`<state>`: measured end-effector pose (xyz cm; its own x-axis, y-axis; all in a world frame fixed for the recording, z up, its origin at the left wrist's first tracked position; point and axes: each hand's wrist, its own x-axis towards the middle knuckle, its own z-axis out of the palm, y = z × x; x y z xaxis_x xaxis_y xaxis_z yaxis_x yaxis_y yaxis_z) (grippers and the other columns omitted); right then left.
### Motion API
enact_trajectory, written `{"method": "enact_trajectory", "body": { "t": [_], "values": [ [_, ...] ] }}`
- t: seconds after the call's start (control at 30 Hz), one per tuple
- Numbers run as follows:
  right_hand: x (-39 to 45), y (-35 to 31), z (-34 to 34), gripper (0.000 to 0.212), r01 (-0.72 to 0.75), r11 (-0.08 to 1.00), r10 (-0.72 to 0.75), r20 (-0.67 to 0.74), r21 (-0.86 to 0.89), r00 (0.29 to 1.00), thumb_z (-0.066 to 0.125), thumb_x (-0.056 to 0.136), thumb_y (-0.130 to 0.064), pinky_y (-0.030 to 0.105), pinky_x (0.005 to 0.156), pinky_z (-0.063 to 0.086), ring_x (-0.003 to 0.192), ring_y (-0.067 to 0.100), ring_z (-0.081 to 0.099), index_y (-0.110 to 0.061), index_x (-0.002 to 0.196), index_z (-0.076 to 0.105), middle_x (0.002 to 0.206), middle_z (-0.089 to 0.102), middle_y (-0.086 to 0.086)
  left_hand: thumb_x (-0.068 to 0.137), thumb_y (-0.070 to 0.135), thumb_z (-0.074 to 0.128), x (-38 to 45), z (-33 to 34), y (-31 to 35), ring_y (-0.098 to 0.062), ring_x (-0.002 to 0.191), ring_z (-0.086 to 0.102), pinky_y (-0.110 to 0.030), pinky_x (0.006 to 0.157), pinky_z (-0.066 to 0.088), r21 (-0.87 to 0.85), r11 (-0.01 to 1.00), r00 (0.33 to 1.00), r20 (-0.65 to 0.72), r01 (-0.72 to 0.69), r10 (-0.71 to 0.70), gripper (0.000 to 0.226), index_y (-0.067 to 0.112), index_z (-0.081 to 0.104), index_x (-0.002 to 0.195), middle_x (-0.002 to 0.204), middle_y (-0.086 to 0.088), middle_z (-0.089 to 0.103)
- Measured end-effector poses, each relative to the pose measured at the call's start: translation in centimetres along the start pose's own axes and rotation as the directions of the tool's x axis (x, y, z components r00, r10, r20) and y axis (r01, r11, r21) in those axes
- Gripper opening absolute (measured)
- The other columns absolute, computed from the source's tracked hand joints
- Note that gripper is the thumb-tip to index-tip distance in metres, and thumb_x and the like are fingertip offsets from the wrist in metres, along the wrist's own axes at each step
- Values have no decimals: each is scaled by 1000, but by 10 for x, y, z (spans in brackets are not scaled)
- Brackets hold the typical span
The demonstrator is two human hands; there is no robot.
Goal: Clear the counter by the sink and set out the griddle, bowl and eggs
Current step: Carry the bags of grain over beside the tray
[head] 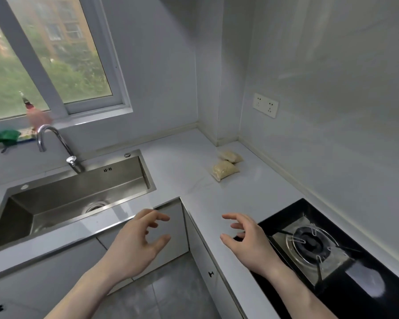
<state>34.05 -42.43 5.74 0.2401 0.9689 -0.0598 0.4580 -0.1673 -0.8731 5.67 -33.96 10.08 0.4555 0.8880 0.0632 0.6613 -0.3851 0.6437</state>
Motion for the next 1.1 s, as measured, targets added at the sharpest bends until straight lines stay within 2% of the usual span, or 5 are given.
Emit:
{"method": "enact_trajectory", "body": {
  "t": [0.3, 0.57, 0.7, 0.87, 1.1],
  "values": [
    [89, 3, -16, 42, -13, 998, 12, -16, -59, 1000, 73, 89, -29, 18, 97, 46, 116, -5, 53, -40, 126, 58, 124, 53, -26, 88, 38, 75, 104, 14, -27, 3, 107, 58, -19, 89, 50, -19, 1000, 996, 84, -12, 13, 28, 43, 63, 113, 120, 29, 55],
    [139, 24, -20, 42, -155, 986, 146, -147, -57, 978, 73, 90, -30, 8, 91, 41, 115, -10, 51, -44, 126, 56, 127, 50, -30, 90, 39, 73, 234, 48, -61, 2, 108, 57, -13, 84, 47, 2, 997, 948, 308, -82, 77, 27, 42, 62, 114, 124, 26, 51],
    [174, 31, -7, 41, -255, 967, 247, -249, -2, 937, 71, 91, -33, 9, 93, 40, 115, -13, 50, -49, 125, 54, 127, 49, -32, 91, 43, 71, 315, 70, -82, -1, 108, 57, -27, 90, 54, 39, 986, 878, 462, -161, 125, 33, 39, 60, 122, 132, 21, 44],
    [208, 22, 14, 37, -346, 935, 352, -342, 79, 872, 70, 92, -33, 15, 98, 44, 115, -11, 51, -51, 121, 55, 127, 49, -33, 92, 42, 70, 390, 92, -113, -11, 111, 58, -24, 97, 48, 128, 955, 771, 623, -266, 131, 51, 28, 53, 138, 152, 10, 30],
    [207, 7, 36, 38, -431, 888, 452, -470, 159, 758, 69, 91, -29, 11, 93, 43, 113, -13, 52, -50, 121, 56, 126, 50, -34, 92, 44, 63, 467, 151, -130, -32, 140, 45, -40, 117, 37, 292, 804, 609, 786, -518, 107, 78, 15, 34, 158, 169, 0, 4]
  ]
}}
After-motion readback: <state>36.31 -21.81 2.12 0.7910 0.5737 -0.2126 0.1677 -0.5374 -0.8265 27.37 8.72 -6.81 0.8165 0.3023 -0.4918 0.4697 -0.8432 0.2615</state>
